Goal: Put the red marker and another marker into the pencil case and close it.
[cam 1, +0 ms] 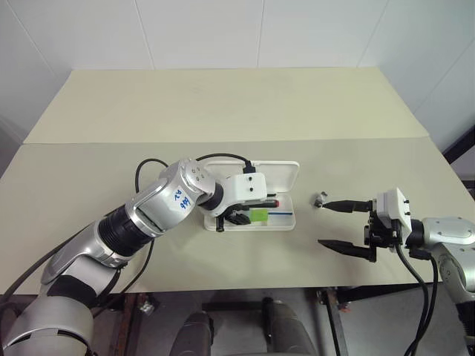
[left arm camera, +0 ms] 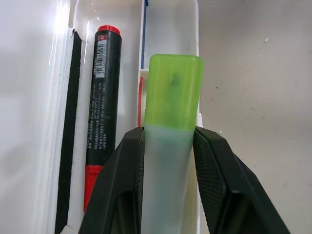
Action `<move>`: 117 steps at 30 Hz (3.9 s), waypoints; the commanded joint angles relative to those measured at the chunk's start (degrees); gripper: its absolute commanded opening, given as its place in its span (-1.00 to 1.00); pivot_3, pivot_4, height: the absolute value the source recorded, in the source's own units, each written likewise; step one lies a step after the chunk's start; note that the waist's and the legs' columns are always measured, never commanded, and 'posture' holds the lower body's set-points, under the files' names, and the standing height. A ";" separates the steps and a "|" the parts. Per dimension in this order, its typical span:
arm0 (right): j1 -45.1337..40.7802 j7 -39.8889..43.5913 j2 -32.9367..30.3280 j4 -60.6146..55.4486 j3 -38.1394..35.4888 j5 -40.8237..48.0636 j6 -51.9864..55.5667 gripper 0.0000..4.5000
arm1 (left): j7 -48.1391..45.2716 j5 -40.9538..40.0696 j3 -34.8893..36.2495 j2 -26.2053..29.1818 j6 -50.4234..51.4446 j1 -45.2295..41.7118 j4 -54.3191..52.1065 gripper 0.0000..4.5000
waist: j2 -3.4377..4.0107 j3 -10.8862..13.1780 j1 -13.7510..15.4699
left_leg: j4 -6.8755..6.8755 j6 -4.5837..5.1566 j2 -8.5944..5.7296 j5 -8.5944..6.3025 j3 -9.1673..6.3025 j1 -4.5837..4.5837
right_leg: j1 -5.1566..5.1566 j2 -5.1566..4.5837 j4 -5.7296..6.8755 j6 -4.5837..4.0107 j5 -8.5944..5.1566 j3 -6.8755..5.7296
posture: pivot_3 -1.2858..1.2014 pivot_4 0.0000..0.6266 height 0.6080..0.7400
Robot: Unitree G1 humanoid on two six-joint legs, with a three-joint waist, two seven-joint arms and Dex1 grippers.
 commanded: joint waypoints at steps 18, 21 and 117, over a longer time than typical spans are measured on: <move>1.11 -1.47 -0.47 -2.92 -2.76 1.02 0.13 1.00 | -3.39 3.90 -0.76 0.56 -0.07 -2.92 -6.88 -0.47 | 0.00 0.00 -0.03 | -0.02 0.01 0.00 -0.01 0.00 -0.01 | 0.00 0.00 -0.03 0.00 -0.03 0.00 | 0.03 -0.52 1.00; 1.24 -1.50 -0.51 -3.06 -2.88 1.07 0.24 1.00 | -3.45 3.68 -0.57 0.34 0.52 -3.02 -7.32 -0.47 | 0.00 0.00 0.00 | -0.02 0.01 0.00 -0.01 0.00 -0.01 | 0.00 0.00 -0.02 0.00 -0.03 0.00 | 0.03 -0.52 1.00; 5.85 -4.12 -0.62 -7.13 -5.59 1.19 2.73 1.00 | -11.08 18.75 0.67 -0.07 -16.81 1.41 3.95 0.99 | 0.00 0.00 0.02 | -0.05 0.08 -0.02 -0.05 -0.01 0.04 | 0.06 -0.02 -0.01 0.04 -0.12 0.02 | 0.03 -0.52 1.00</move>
